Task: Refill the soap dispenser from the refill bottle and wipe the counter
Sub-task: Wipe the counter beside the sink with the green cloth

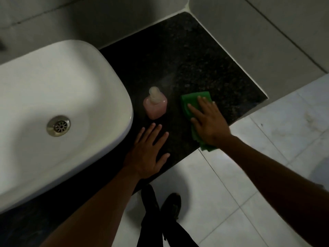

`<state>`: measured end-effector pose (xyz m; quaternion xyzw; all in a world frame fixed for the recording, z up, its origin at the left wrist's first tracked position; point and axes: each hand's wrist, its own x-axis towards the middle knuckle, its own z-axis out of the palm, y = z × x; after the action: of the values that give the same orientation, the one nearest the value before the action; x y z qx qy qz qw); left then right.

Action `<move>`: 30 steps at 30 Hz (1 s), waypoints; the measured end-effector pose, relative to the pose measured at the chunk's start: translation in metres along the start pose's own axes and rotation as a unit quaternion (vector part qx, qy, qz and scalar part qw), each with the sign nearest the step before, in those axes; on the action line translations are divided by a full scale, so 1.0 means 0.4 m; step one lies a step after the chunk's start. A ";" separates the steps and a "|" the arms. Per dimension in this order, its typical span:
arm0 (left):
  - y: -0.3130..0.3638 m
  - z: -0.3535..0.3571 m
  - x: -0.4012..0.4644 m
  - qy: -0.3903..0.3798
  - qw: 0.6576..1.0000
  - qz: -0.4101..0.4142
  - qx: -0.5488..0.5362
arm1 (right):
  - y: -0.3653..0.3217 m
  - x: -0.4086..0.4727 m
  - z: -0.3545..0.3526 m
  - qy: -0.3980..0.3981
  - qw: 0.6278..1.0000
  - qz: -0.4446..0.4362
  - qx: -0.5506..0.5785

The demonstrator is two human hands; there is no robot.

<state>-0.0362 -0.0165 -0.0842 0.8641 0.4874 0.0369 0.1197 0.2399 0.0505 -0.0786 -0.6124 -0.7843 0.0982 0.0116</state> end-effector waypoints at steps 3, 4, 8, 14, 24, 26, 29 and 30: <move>0.003 0.008 -0.002 0.010 1.000 0.004 -0.003 | 0.142 0.039 -0.048 0.005 0.998 0.064 -0.002; 0.002 0.012 -0.003 0.013 1.000 0.004 -0.001 | 0.167 0.086 -0.066 0.007 0.996 0.086 0.001; -0.002 0.007 -0.008 -0.004 1.000 0.001 0.009 | 0.111 0.202 -0.059 0.009 0.993 0.117 0.016; 0.013 -0.009 -0.094 0.006 0.993 -0.120 0.000 | 0.001 -0.023 -0.027 0.015 0.998 0.060 0.005; 0.001 -0.004 -0.185 0.012 0.985 -0.169 0.023 | -0.308 -0.178 0.070 -0.048 0.995 -0.082 -0.005; -0.001 -0.002 -0.185 0.013 0.985 -0.168 0.021 | -0.232 -0.165 0.052 -0.059 0.994 -0.091 -0.019; 0.006 0.000 -0.183 0.011 0.986 -0.168 0.019 | -0.104 -0.101 0.007 -0.023 0.999 0.039 -0.004; 0.008 0.002 -0.179 0.011 0.986 -0.166 0.020 | -0.084 -0.077 -0.005 -0.015 0.997 0.079 0.003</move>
<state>-0.0710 -0.0792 -0.0805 0.7729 0.6261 0.0157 0.1015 0.2158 0.0134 -0.0680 -0.6709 -0.7333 0.1104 -0.0062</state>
